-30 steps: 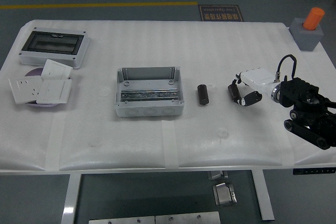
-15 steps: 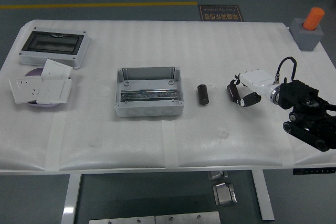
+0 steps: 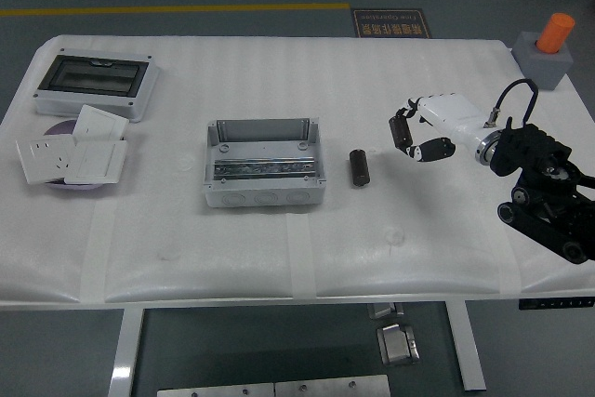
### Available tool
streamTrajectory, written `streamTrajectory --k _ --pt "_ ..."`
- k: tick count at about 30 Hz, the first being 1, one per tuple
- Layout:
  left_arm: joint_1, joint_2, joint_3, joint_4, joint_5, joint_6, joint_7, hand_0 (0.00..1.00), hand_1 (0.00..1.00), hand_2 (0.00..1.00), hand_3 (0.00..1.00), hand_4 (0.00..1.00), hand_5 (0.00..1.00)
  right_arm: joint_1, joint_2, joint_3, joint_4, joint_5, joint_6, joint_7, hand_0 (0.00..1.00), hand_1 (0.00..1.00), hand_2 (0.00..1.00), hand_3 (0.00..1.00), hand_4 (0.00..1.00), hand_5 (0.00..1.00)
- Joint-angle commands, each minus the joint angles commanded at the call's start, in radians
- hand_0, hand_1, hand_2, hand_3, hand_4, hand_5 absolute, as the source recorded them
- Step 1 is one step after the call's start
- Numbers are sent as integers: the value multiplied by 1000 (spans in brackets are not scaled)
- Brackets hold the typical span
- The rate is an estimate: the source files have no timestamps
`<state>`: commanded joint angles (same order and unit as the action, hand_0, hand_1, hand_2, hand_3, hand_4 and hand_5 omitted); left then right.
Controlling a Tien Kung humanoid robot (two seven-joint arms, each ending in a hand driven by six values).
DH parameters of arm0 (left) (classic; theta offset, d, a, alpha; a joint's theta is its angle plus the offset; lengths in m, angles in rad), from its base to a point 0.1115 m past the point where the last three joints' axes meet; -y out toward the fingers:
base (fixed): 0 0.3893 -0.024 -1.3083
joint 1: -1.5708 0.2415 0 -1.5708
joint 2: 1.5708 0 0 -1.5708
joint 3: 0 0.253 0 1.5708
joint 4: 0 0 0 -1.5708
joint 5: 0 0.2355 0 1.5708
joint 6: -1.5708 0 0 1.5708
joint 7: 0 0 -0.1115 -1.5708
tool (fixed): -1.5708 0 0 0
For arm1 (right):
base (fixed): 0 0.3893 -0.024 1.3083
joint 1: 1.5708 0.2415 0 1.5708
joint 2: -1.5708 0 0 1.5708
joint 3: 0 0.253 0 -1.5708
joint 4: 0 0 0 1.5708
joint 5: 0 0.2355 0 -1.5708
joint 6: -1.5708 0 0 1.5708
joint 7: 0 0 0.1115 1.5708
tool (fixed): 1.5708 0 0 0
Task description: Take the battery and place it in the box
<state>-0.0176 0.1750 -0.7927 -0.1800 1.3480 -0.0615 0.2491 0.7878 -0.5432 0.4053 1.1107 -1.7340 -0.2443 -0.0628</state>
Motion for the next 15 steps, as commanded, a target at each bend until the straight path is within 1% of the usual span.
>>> streamTrajectory --k 3,7,10,12,15 --pt "2 -1 -6 0 5 -1 2 627 641 449 578 446 382 -13 33 61 60 -31 -5 -13 655 569 645 685 458 192" --pt "3 -1 -10 0 10 -2 4 627 641 449 578 446 382 -27 100 138 138 -60 -14 -25 655 569 645 685 458 192" --pt "4 -1 -9 0 10 -2 4 627 640 451 579 446 382 -37 149 166 160 -66 -20 -27 656 569 645 685 457 192" --pt "6 -1 -11 0 12 -3 5 627 640 451 579 446 382 -45 182 174 162 -64 -21 -27 656 569 645 685 457 192" --pt "7 -1 -11 0 13 -4 6 627 639 452 579 446 383 -53 216 169 155 -61 -14 -29 653 570 646 686 459 193"
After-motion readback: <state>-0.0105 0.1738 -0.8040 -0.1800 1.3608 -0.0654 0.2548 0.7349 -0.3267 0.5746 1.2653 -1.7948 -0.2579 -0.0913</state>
